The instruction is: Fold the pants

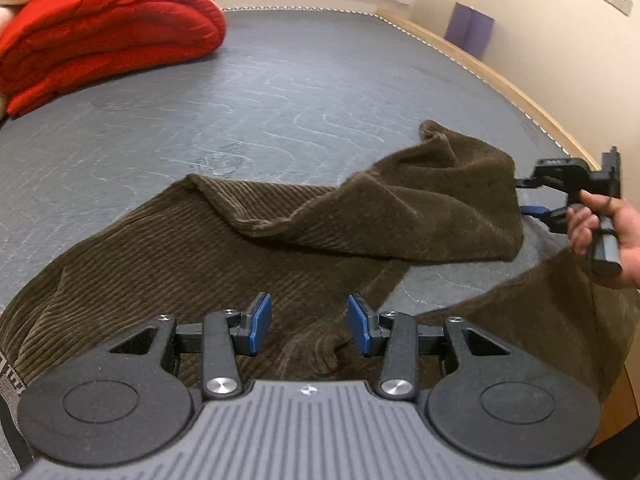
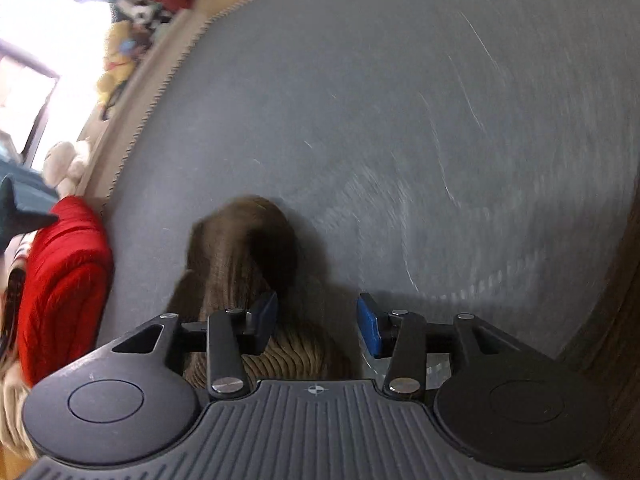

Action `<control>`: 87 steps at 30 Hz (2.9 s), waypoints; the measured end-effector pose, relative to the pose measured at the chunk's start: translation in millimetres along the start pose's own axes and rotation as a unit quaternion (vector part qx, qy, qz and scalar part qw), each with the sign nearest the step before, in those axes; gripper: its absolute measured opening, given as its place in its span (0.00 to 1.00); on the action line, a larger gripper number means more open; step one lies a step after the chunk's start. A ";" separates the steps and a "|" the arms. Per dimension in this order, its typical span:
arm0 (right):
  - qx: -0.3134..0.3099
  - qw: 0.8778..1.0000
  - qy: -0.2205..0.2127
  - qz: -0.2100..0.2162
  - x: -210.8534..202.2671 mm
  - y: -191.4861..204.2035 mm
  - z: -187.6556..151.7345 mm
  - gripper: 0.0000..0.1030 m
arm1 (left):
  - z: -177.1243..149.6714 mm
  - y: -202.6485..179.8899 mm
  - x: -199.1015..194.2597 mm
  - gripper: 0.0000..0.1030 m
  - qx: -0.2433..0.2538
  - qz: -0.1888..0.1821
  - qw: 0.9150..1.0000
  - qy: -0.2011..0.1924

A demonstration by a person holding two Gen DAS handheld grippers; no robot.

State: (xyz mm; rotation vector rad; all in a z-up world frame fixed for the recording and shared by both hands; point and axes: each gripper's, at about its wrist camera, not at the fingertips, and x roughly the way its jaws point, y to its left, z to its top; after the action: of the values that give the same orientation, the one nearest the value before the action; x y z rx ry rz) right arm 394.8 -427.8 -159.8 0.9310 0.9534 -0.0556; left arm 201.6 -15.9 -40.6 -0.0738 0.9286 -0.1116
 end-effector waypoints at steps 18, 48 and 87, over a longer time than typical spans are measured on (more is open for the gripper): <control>-0.049 0.982 0.094 0.154 29.1 76.1 -25.5 0.20 | 0.3 -6.1 12.5 0.46 0.028 -0.025 0.999 -0.013; 0.125 0.979 -0.156 -0.029 -19.2 -2.4 58.3 0.46 | 1.8 -26.0 72.1 0.08 0.208 -0.059 0.974 0.064; 0.131 0.961 -0.232 -0.075 -38.2 -41.7 56.7 0.09 | -11.6 -4.9 55.8 0.08 0.223 -0.055 0.968 0.102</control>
State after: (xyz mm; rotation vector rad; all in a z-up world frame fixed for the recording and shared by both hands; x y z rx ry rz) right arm 392.1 -506.7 -146.4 1.0276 0.5818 -0.5189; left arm 225.1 -28.1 -91.3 0.3094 1.0858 -0.4349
